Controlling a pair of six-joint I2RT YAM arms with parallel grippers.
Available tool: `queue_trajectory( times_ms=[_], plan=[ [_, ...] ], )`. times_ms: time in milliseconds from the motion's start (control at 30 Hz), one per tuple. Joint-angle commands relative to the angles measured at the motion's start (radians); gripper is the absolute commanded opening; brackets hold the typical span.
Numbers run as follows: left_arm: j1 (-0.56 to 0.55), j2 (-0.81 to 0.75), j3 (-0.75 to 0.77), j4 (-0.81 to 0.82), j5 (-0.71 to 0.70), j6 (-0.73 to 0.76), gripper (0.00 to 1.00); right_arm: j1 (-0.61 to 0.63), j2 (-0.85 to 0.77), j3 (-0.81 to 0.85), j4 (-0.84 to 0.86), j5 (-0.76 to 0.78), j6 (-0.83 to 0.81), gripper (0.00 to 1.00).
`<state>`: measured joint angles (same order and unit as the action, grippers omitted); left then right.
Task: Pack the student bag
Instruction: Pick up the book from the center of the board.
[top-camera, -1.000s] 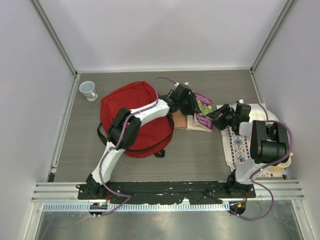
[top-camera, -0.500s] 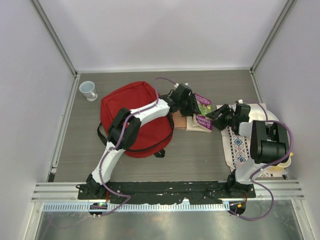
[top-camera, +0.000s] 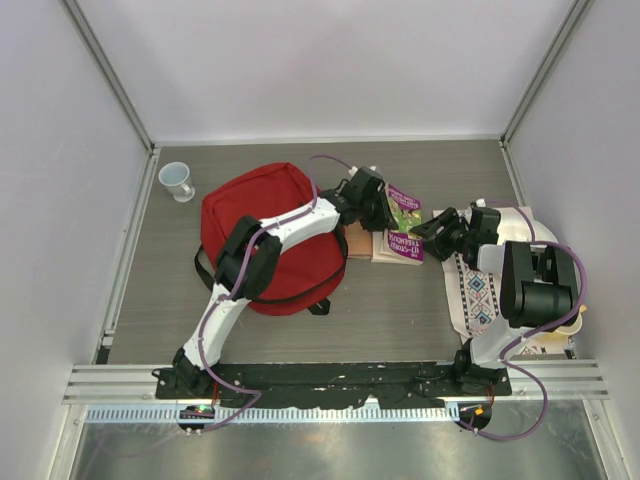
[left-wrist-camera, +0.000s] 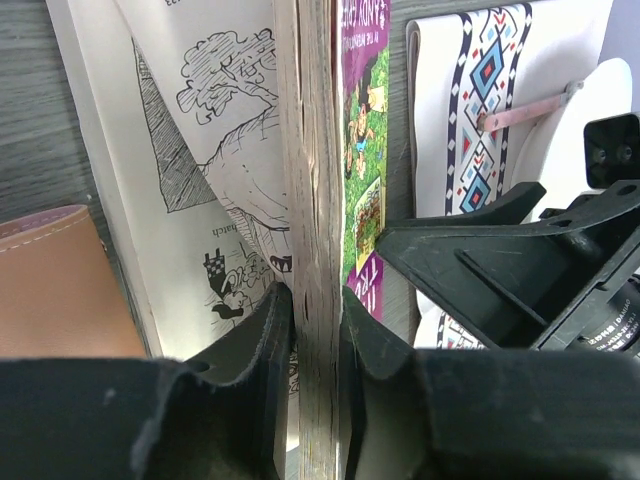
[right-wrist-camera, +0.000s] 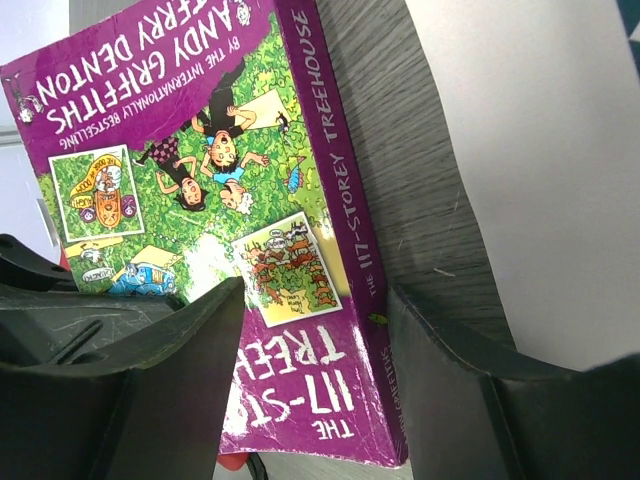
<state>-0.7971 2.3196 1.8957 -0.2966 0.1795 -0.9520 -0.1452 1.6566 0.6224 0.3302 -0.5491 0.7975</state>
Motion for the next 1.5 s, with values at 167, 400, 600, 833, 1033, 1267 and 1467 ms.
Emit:
queue_trajectory(
  times_ms=[167, 400, 600, 833, 1033, 1267, 1467],
  plan=[
    [-0.010, -0.112, 0.003, 0.020, 0.034, 0.068, 0.00, 0.018, -0.095, 0.022, -0.031, -0.040, -0.014, 0.72],
    [-0.004, -0.212, -0.023, 0.063, 0.093, 0.119, 0.00, -0.037, -0.190, 0.005, -0.042, -0.032, -0.001, 0.80],
    [0.024, -0.295, -0.104, 0.183, 0.192, 0.098, 0.00, -0.073, -0.222, -0.032, 0.058, -0.135, 0.063, 0.80],
    [0.053, -0.321, -0.173, 0.331, 0.302, 0.036, 0.00, -0.071, -0.248, -0.096, 0.289, -0.265, 0.170, 0.81],
    [0.058, -0.318, -0.218, 0.462, 0.376, -0.019, 0.00, -0.071, -0.222, -0.133, 0.530, -0.333, 0.323, 0.81],
    [0.056, -0.307, -0.247, 0.596, 0.436, -0.090, 0.00, -0.071, -0.124, -0.174, 0.834, -0.379, 0.527, 0.81],
    [0.058, -0.310, -0.259, 0.611, 0.445, -0.096, 0.00, -0.068, -0.083, -0.191, 1.003, -0.384, 0.605, 0.76]
  ],
)
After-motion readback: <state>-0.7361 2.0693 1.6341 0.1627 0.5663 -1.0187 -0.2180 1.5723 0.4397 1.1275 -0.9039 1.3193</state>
